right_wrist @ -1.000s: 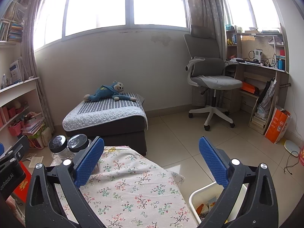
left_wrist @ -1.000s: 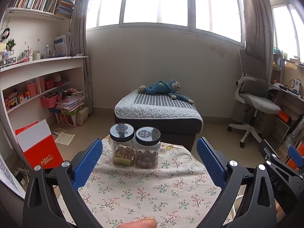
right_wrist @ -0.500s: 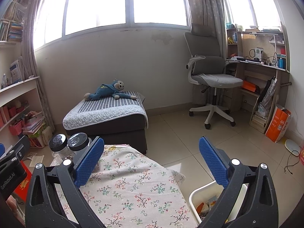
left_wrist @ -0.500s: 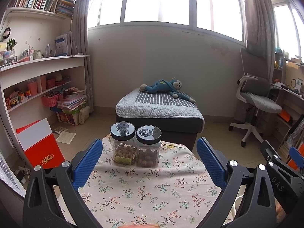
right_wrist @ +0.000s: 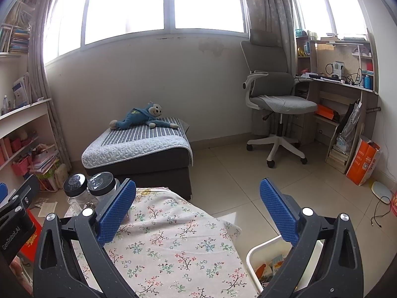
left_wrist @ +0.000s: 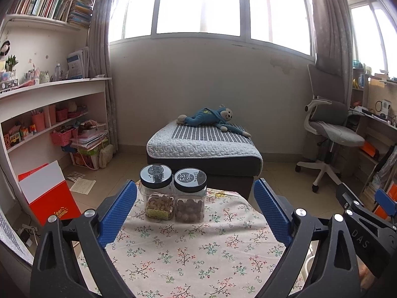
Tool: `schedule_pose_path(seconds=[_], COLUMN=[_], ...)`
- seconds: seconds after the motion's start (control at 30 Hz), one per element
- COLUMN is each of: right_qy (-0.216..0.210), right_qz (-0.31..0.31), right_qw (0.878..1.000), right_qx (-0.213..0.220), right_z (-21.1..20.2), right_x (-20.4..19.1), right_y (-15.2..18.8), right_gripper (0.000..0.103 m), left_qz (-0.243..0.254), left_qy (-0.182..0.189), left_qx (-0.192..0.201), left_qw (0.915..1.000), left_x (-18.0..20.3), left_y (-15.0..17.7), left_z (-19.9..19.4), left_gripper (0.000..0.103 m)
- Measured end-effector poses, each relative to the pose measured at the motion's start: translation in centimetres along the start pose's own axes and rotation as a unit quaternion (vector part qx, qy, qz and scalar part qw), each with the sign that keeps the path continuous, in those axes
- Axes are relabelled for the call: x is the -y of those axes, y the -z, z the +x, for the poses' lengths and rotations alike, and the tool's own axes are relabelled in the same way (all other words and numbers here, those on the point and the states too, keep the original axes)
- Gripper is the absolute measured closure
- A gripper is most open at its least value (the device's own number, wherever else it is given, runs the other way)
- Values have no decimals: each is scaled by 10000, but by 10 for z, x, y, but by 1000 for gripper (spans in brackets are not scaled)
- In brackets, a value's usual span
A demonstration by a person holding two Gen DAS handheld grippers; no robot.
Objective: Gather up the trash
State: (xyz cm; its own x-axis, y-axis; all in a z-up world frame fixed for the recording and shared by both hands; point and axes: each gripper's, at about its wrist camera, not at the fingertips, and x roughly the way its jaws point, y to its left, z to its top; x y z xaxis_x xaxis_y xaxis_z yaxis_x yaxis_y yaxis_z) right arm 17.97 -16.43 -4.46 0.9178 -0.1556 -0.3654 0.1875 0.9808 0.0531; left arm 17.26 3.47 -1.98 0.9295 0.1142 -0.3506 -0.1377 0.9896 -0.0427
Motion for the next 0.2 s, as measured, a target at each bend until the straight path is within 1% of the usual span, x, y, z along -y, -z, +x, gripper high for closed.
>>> schedule_pose_path(seconds=[0.07,0.13,0.2], right_qy=[20,32,43], right_qz=[-5,-10,-22], right_qw=[10000,10000,10000], right_qx=[21,33,35], right_z=[-1,-2,-3], right_x=[2,2,3], right_y=[1,2,2], right_gripper=[7,7,7], left_qz=[-24,-28,-36], left_qy=[-65,-126,-110], left_qx=[-26,-45,-97], left_qw=[10000,9999,9999], left_x=[-1,1,1], left_y=[-1,-1,0], left_z=[1,2,4], left_gripper=[7,7,7])
